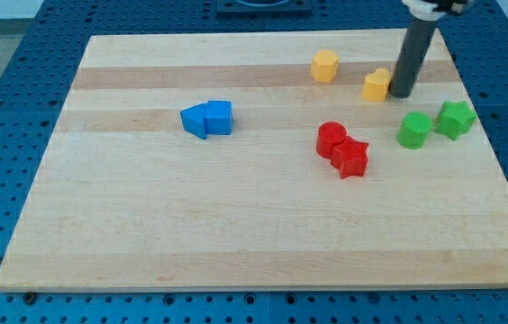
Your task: Place yellow blocks vertically above red blocks
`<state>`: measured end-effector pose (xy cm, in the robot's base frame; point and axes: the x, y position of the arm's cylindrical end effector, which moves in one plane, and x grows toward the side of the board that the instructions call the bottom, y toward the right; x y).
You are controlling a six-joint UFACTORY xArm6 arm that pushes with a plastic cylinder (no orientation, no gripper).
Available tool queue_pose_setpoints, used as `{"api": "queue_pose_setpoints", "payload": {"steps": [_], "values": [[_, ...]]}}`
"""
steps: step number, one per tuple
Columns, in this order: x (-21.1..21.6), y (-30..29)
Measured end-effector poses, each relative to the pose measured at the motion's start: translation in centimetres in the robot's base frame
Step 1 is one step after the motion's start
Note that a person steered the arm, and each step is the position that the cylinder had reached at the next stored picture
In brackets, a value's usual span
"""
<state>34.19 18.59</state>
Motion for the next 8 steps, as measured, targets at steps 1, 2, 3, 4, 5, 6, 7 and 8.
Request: {"api": "queue_pose_setpoints", "payload": {"steps": [1, 2, 3, 4, 5, 6, 7, 8], "values": [[0.0, -2.3], [0.0, -3.2], [0.0, -3.2], [-1.4, -3.1], [-2.1, -3.2], [-2.1, -3.5], [-2.2, -4.0], [-2.4, -3.8]]}}
